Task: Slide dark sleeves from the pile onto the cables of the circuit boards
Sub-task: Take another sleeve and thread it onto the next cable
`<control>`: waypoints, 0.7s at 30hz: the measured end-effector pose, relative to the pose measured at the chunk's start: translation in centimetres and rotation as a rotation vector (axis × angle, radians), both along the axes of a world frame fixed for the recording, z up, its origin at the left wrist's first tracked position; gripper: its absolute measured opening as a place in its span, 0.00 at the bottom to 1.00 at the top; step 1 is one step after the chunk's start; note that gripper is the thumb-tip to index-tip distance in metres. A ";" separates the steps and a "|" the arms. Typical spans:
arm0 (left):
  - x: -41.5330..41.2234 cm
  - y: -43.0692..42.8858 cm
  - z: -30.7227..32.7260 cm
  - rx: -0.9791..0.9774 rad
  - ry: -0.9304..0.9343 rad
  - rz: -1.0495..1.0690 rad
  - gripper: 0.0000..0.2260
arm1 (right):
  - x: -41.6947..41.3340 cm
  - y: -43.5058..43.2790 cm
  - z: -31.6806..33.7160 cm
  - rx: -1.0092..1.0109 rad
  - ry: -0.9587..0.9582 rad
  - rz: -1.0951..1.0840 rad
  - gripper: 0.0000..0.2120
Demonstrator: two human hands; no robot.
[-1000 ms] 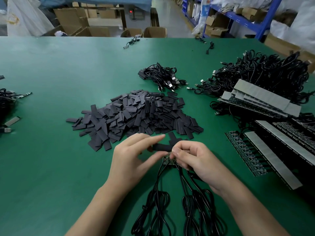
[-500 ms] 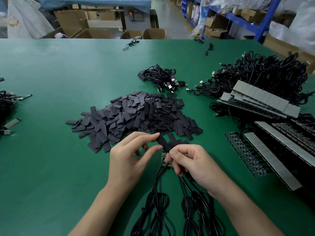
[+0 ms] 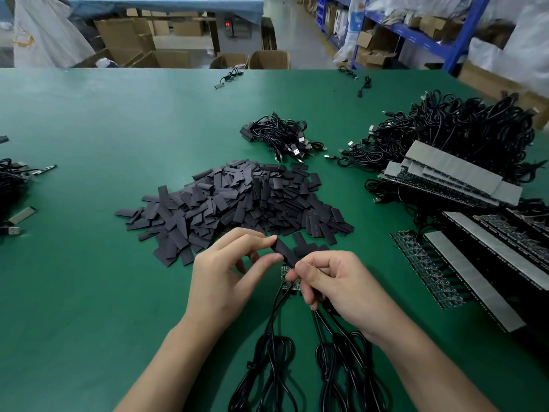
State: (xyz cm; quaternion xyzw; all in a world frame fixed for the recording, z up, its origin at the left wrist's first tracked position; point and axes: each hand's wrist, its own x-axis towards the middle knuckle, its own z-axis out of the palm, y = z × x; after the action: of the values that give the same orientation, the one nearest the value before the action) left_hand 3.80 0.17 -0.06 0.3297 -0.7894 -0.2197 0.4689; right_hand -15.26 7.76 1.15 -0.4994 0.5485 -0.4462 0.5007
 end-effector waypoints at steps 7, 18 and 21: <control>0.2 0.1 0.2 -0.057 0.001 -0.010 0.10 | -0.1 0.0 0.0 -0.001 -0.005 -0.007 0.12; -0.2 0.2 0.4 -0.054 0.023 -0.015 0.10 | -0.2 0.0 0.0 0.005 -0.014 0.008 0.13; -0.2 0.5 0.5 0.059 0.080 -0.031 0.07 | -0.4 0.0 -0.2 0.004 0.013 0.016 0.13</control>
State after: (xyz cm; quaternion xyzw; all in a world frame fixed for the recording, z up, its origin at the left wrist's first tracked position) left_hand 3.55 0.65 0.40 0.3219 -0.7682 -0.2632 0.4868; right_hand -15.70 7.73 0.92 -0.5056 0.5485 -0.4380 0.5017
